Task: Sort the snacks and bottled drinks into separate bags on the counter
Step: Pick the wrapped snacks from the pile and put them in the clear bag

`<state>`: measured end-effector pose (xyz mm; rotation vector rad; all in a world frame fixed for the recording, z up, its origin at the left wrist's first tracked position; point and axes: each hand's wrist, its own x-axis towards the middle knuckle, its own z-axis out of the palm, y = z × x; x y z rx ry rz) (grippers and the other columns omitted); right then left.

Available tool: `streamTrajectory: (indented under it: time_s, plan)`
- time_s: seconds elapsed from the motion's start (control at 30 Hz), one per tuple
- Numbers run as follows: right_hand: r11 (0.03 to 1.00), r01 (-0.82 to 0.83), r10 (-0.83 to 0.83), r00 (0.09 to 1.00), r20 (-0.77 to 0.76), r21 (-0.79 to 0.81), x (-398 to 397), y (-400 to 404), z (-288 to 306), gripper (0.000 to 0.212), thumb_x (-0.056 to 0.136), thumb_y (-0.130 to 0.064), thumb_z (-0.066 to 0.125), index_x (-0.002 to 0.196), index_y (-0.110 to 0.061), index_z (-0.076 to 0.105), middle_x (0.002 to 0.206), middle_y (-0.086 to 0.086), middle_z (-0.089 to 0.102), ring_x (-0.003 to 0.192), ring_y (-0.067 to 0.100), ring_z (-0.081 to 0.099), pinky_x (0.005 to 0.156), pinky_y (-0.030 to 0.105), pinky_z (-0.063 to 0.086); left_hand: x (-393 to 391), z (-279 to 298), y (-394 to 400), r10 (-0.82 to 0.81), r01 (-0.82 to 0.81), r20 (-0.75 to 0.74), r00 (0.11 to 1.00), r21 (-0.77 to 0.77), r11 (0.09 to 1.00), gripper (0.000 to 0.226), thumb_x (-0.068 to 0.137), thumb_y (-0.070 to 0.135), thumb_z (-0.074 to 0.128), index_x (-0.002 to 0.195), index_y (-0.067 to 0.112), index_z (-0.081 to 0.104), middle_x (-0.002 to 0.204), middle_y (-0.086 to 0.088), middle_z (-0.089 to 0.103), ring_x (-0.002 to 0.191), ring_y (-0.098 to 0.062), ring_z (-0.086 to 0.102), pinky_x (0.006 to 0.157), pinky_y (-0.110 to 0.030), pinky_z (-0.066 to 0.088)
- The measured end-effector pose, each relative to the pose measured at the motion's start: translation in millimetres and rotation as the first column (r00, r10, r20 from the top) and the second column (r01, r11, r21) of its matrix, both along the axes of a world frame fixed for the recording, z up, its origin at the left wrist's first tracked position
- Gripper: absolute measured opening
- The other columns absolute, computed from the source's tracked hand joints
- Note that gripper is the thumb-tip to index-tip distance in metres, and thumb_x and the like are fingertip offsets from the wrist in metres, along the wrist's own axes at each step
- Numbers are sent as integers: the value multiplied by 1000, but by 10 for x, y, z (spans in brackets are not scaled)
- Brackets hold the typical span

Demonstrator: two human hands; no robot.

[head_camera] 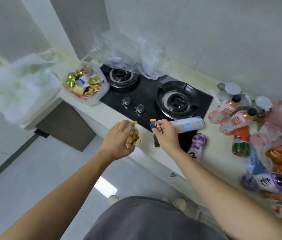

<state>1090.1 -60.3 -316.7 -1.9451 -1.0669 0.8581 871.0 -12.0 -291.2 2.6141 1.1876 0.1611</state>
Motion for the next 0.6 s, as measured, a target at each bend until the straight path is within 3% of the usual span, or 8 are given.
streamTrajectory:
  time_s: [0.1,0.2,0.33,0.47,0.6]
  plan:
    - [996,-84,85,996,-16,30,-719,366,41,21,86,-14,73,98,-30,66,87,-11,72,86,15,70,78,42,60,-744,54,224,93,-93,-11,996,3,996,75,74,53,70,139,21,49,142,-4,45,121,-26,51,89,-38,56]
    - [989,-147,147,989,-29,31,-1331,714,101,22,89,-12,73,100,-29,66,93,-9,71,83,9,70,66,26,58,-1377,109,455,168,-168,-20,986,23,986,72,75,54,68,138,23,50,142,-3,45,123,-25,51,92,-38,55]
    - [976,-216,216,976,-17,9,-1863,1159,108,24,89,-13,74,104,-29,64,94,-13,67,86,12,69,72,37,60,-1940,116,782,245,-245,-16,969,21,969,67,74,54,70,132,25,53,138,-1,46,117,-22,50,87,-35,54]
    - [975,-224,224,974,34,-2,-2116,1685,72,24,87,-14,77,106,-23,65,97,-7,68,88,15,67,74,33,56,-2226,13,1231,302,-302,-9,953,12,953,66,74,56,70,130,25,52,136,0,47,116,-22,50,82,-36,55]
    - [981,-196,196,975,101,-16,-2213,2369,-31,20,84,-17,80,97,-21,65,87,-11,67,84,15,66,74,32,52,-2336,-99,1818,344,-345,-43,938,-10,939,72,77,62,69,135,24,47,137,0,48,123,-21,48,86,-37,55]
